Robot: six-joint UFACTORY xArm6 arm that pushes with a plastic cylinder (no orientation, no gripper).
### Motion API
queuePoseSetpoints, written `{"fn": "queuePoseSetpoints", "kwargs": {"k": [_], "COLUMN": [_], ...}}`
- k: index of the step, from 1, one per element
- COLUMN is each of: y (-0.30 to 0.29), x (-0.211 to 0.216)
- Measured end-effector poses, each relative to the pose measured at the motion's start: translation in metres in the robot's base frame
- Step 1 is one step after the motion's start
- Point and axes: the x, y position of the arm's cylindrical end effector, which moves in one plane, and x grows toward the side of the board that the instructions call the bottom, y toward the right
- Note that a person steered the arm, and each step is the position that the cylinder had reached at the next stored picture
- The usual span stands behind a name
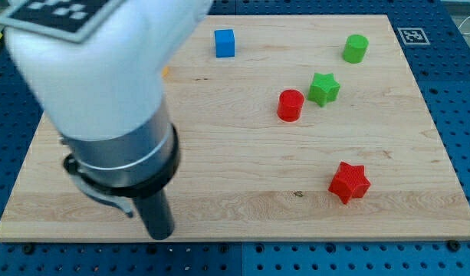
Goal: Push the blue triangle to the right
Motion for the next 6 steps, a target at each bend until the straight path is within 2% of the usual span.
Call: {"fn": "queuePoseSetpoints", "kwargs": {"k": [1,3,6], "y": [-0.08,-0.124,0.009], "x": [-0.006,-0.067,-0.068]}}
